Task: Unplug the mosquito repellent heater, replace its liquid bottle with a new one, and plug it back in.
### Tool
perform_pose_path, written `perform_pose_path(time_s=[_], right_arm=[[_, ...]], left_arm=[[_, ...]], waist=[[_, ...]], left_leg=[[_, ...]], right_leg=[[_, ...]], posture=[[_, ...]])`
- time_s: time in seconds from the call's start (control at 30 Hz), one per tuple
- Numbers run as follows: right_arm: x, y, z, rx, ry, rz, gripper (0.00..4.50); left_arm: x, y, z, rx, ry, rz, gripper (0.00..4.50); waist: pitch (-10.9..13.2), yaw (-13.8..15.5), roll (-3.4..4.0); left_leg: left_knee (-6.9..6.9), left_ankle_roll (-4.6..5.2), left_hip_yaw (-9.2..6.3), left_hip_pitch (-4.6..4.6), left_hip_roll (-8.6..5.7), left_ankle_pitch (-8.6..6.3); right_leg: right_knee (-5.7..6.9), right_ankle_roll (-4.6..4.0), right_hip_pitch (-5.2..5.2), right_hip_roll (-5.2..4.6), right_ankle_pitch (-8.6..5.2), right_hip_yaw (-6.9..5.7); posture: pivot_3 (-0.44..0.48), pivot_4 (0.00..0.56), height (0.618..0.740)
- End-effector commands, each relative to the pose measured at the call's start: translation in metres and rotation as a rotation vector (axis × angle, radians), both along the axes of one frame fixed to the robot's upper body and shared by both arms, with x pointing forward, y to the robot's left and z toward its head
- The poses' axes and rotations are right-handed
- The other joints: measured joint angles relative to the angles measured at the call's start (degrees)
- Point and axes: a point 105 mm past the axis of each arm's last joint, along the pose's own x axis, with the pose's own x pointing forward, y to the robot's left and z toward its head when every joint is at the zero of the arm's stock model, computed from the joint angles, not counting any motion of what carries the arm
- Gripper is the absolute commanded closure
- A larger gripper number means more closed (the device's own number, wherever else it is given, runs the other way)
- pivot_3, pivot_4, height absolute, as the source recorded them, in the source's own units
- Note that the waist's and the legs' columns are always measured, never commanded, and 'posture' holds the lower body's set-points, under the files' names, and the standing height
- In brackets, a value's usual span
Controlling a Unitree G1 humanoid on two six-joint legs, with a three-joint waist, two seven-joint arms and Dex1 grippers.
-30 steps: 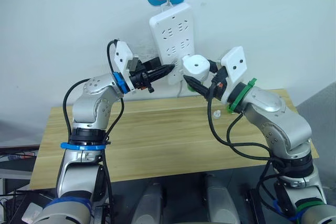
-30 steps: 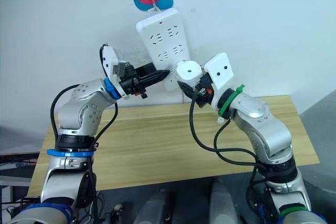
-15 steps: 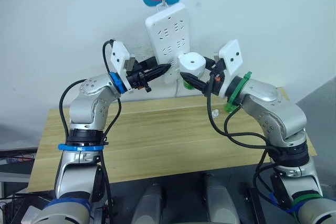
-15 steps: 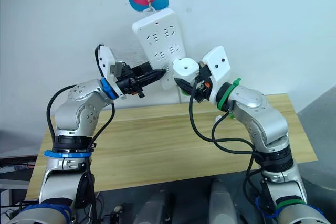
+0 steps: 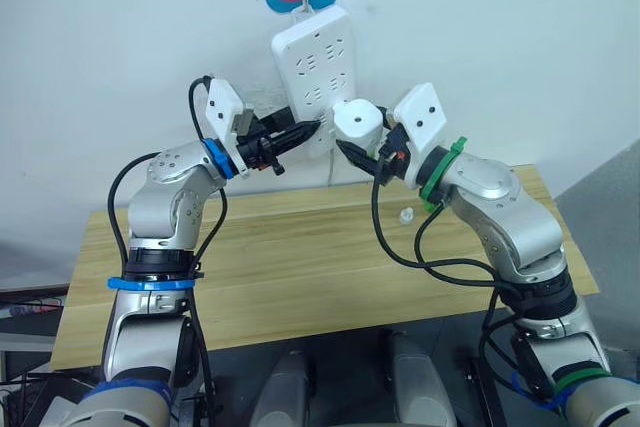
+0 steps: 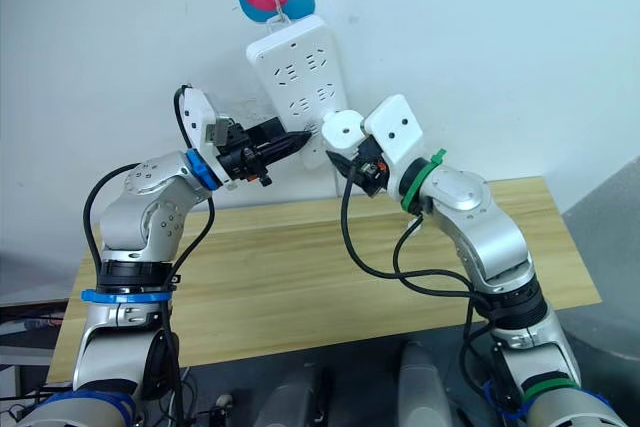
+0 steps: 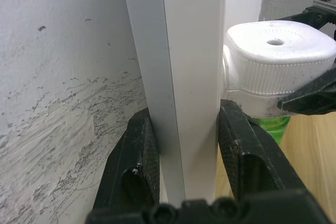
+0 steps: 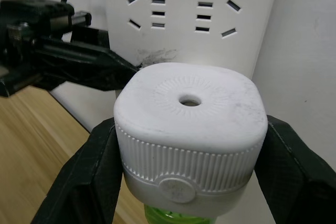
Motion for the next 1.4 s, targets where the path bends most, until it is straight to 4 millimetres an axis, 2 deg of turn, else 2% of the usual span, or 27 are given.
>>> perform_pose_path(time_s=[0.03,0.23,0.37,0.5,0.8,0.9,1.0,1.13,1.17,1.23,1.27,1.4], right_arm=[[0.015,-0.019,0.027,0.091,-0.051,-0.133,1.42],[0.007,-0.025,0.028,0.058,-0.077,-0.139,1.42],[-0.014,-0.033,0.023,0.016,-0.083,-0.103,0.05],[-0.035,-0.039,0.014,-0.019,-0.051,-0.061,0.05],[-0.059,-0.046,-0.006,-0.055,0.044,0.000,0.05],[-0.061,-0.043,-0.013,-0.023,0.068,0.030,0.64],[-0.060,-0.039,-0.019,-0.009,0.077,0.047,1.66],[-0.060,-0.032,-0.025,0.005,0.095,0.080,3.12],[-0.060,-0.030,-0.027,0.005,0.101,0.093,3.52],[-0.062,-0.026,-0.029,0.006,0.112,0.124,4.26],[-0.063,-0.024,-0.029,0.002,0.114,0.143,4.43],[-0.068,-0.014,-0.025,-0.003,0.112,0.212,4.43]], left_arm=[[-0.022,-0.040,-0.004,0.003,0.008,-0.212,3.22],[-0.020,-0.035,-0.008,0.017,0.010,-0.186,3.22],[-0.019,-0.030,-0.014,0.031,0.020,-0.166,3.22],[-0.019,-0.028,-0.017,0.036,0.024,-0.159,3.22],[-0.013,-0.021,-0.020,0.047,0.018,-0.116,3.22],[-0.011,-0.008,-0.028,0.072,0.023,-0.072,2.24],[-0.011,0.012,-0.040,0.105,0.040,-0.017,1.33],[-0.020,0.031,-0.039,0.123,0.028,0.024,0.14],[-0.024,0.032,-0.037,0.128,0.026,0.016,0.00],[-0.035,0.032,-0.033,0.140,0.024,-0.012,0.00],[-0.040,0.030,-0.030,0.145,0.019,-0.030,0.00],[-0.057,0.026,-0.015,0.151,-0.009,-0.072,0.00]], waist=[[-0.01,0.01,0.01],[-0.01,0.10,0.01],[-0.11,0.84,-0.04],[-0.35,1.50,-0.05],[-0.92,1.64,-0.04],[-0.96,1.55,-0.03],[-0.96,1.30,-0.03],[-0.95,1.48,-0.03],[-0.95,1.62,-0.03],[-0.95,1.70,-0.03],[-0.95,1.85,-0.03],[-0.95,2.01,-0.03]], left_leg=[[0.00,-0.06,0.01,-0.01,0.00,0.03],[0.00,-0.14,-0.01,-0.01,0.01,0.09],[-0.06,-0.13,-0.06,-0.04,-0.01,0.09],[-0.37,0.02,-0.15,-0.16,-0.06,-0.01],[-0.40,0.27,0.01,-0.16,-0.07,-0.19],[-0.39,0.27,0.06,-0.15,-0.07,-0.19],[-0.40,0.27,0.10,-0.14,-0.06,-0.19],[-0.36,0.27,0.07,-0.14,-0.03,-0.19],[-0.35,0.27,0.08,-0.15,-0.03,-0.19],[-0.35,0.27,0.06,-0.15,-0.04,-0.19],[-0.35,0.27,0.05,-0.15,-0.05,-0.19],[-0.34,0.27,-0.02,-0.17,-0.06,-0.19]], right_leg=[[0.00,-0.04,-0.02,0.00,0.08,0.00],[-0.01,-0.06,-0.04,0.03,0.14,-0.03],[-0.07,-0.06,-0.06,0.01,0.14,-0.07],[-0.23,-0.07,-0.10,0.00,0.14,-0.27],[-0.85,-0.03,-0.03,-0.07,0.16,-0.30],[-0.86,-0.01,-0.02,-0.07,0.17,-0.28],[-0.85,0.00,-0.05,-0.06,0.18,-0.26],[-0.82,0.00,-0.05,-0.05,0.18,-0.27],[-0.82,0.00,-0.05,-0.05,0.18,-0.27],[-0.84,0.01,-0.04,-0.05,0.18,-0.26],[-0.84,0.01,-0.04,-0.05,0.19,-0.26],[-0.85,0.02,-0.01,-0.05,0.19,-0.28]], posture=[[-0.014,0.247,0.740],[-0.013,0.237,0.740],[-0.012,0.233,0.740],[-0.015,0.229,0.740],[-0.019,0.219,0.740],[-0.017,0.221,0.740],[-0.011,0.226,0.740],[0.015,0.237,0.740],[0.024,0.241,0.740],[0.039,0.246,0.740],[0.044,0.247,0.740],[0.049,0.251,0.740]])
